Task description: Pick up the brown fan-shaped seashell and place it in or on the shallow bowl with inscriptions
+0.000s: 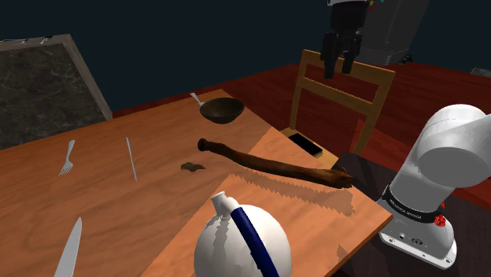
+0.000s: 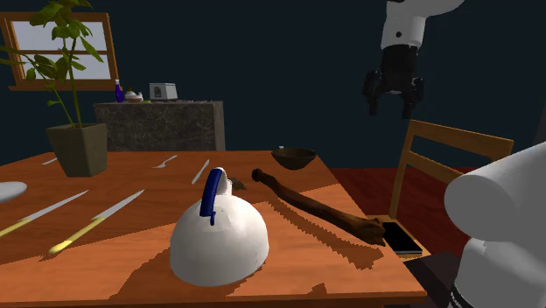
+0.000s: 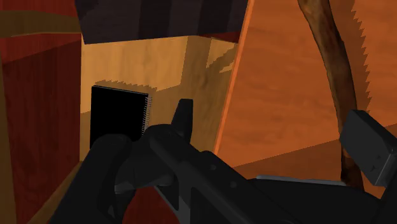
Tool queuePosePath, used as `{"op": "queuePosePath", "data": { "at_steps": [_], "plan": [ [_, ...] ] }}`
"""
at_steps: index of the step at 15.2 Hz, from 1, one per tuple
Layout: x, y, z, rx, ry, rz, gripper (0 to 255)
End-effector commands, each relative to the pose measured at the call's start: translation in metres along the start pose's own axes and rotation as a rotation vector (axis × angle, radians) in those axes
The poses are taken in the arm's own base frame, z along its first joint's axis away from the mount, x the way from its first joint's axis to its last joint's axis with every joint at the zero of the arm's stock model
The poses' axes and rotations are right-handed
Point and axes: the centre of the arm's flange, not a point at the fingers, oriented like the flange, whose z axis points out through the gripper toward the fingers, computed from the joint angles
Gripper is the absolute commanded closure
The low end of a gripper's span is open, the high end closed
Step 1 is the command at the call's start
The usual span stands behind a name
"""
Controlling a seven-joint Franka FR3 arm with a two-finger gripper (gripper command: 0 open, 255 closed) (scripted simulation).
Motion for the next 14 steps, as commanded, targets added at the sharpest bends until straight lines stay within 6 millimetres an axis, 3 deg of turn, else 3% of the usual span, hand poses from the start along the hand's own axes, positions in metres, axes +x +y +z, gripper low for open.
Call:
{"op": "queuePosePath", "data": {
  "at_steps": [1, 14],
  "plan": [
    [0.0, 0.0, 0.0, 0.0, 0.0, 0.0, 0],
    [0.115, -0.132, 0.06, -0.122, -0.017, -0.255, 0]
  ]
}}
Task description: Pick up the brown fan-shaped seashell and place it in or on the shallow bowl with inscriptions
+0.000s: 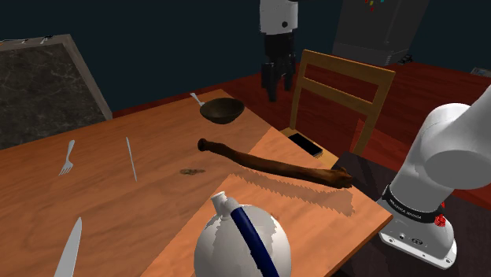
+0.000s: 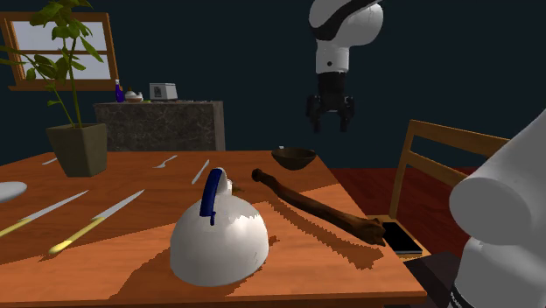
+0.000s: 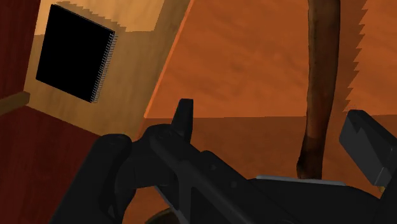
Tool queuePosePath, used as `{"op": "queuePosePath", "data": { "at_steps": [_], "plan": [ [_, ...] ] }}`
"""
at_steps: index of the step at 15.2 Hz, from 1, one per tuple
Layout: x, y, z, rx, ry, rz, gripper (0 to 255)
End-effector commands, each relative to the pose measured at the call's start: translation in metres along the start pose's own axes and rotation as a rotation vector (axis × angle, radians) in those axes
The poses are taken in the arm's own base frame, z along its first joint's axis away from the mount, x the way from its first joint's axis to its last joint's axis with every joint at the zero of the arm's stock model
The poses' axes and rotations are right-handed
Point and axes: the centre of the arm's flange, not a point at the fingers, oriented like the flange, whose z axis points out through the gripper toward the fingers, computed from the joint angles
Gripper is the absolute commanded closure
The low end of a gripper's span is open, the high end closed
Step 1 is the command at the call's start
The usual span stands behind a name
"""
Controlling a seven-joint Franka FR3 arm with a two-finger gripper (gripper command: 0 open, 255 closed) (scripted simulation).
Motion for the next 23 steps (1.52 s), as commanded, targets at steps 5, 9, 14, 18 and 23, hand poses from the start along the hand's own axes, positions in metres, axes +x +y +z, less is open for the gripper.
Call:
{"op": "queuePosePath", "data": {
  "at_steps": [5, 9, 14, 18, 23],
  "plan": [
    [0.057, -0.059, 0.025, -0.056, -0.007, -0.119, 0],
    [0.091, -0.101, 0.044, -0.094, -0.013, -0.197, 0],
    [0.129, -0.155, 0.07, -0.141, -0.019, -0.295, 0],
    [0.155, -0.2, 0.093, -0.179, -0.025, -0.374, 0],
    [0.182, -0.258, 0.124, -0.226, -0.031, -0.472, 0]
  ]
}}
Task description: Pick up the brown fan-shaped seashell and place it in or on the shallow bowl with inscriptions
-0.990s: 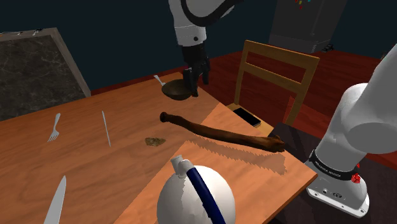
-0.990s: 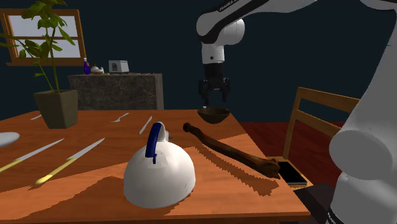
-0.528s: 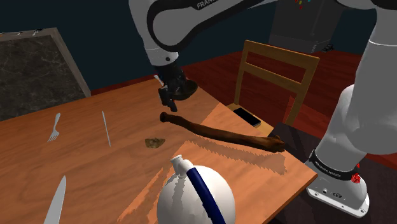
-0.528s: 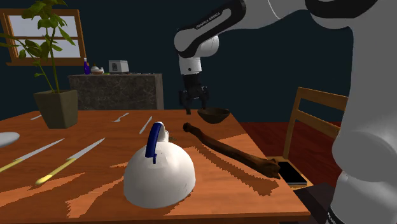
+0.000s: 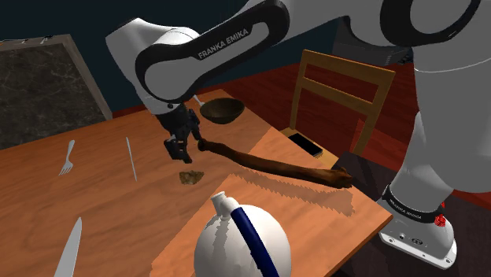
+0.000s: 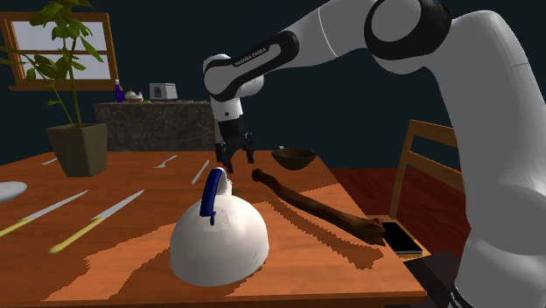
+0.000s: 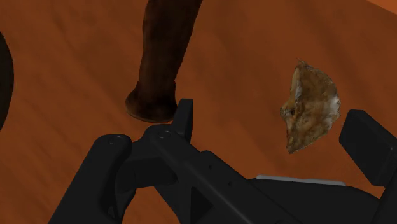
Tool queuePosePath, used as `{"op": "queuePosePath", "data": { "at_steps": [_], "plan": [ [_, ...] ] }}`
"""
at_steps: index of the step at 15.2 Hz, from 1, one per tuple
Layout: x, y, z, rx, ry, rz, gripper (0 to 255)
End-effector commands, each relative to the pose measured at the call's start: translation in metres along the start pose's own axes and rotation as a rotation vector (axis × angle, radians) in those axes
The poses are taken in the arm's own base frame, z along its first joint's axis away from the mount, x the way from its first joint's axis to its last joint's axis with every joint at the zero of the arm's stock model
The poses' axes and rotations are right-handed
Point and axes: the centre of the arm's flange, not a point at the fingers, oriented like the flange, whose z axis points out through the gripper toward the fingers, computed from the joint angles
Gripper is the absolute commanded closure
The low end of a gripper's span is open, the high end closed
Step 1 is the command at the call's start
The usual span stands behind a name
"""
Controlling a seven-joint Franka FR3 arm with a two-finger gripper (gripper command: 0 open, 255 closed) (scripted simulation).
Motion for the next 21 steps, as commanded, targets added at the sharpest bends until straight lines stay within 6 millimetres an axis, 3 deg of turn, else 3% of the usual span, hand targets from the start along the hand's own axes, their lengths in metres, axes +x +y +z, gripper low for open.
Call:
{"op": "queuePosePath", "data": {
  "at_steps": [1, 3, 11, 18, 19, 21],
  "plan": [
    [0.019, -0.016, 0.007, -0.02, -0.003, -0.04, 0],
    [0.033, -0.03, 0.013, -0.033, -0.005, -0.068, 0],
    [0.033, -0.029, 0.053, -0.033, -0.005, -0.068, 0],
    [0.033, -0.029, 0.053, -0.033, -0.005, -0.068, 0],
    [0.033, -0.029, 0.053, -0.033, -0.005, -0.068, 255],
    [0.033, -0.029, 0.053, -0.033, -0.005, -0.068, 255]
  ]
}}
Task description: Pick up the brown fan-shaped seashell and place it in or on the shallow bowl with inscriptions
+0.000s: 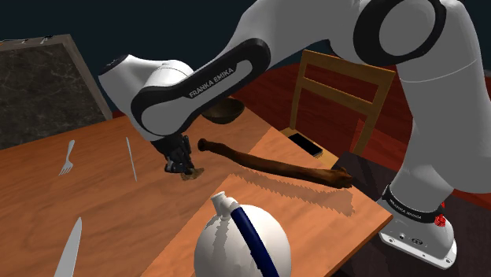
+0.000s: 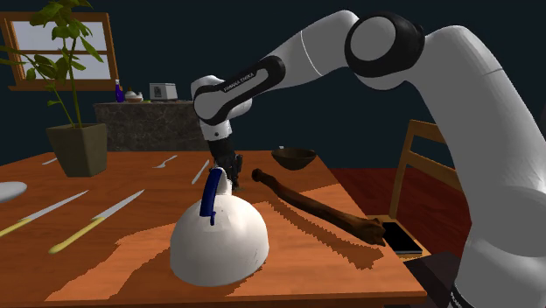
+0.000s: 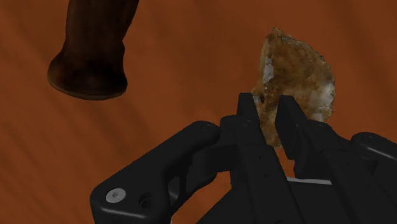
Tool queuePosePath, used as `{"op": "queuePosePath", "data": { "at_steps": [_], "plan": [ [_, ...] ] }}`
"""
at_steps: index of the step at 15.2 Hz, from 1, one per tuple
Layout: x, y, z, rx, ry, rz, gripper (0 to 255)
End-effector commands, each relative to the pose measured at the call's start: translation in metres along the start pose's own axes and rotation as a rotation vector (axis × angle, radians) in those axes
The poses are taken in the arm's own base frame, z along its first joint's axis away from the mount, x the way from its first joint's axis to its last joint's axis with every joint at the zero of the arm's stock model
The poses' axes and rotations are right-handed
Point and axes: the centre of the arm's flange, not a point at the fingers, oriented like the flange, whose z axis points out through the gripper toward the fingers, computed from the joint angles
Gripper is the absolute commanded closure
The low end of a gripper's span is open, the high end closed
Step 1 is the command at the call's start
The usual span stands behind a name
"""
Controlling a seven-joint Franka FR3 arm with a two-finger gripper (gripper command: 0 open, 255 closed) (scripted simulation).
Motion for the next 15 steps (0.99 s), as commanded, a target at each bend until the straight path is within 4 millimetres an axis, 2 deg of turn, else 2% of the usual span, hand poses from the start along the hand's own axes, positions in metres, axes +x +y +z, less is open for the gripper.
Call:
{"op": "queuePosePath", "data": {
  "at_steps": [1, 7, 9, 10, 12, 13, 15],
  "plan": [
    [0.0, 0.003, 0.004, -0.002, -0.006, 0.004, 255],
    [0.0, 0.003, 0.003, -0.002, -0.006, 0.004, 255],
    [-0.001, 0.003, -0.003, -0.002, 0.001, 0.004, 255],
    [-0.001, 0.003, -0.003, -0.002, 0.001, 0.004, 0],
    [-0.042, 0.027, -0.018, 0.168, 0.154, -0.004, 0],
    [-0.052, 0.032, -0.02, 0.207, 0.189, -0.005, 0],
    [-0.05, 0.03, -0.01, 0.207, 0.189, -0.005, 0]
  ]
}}
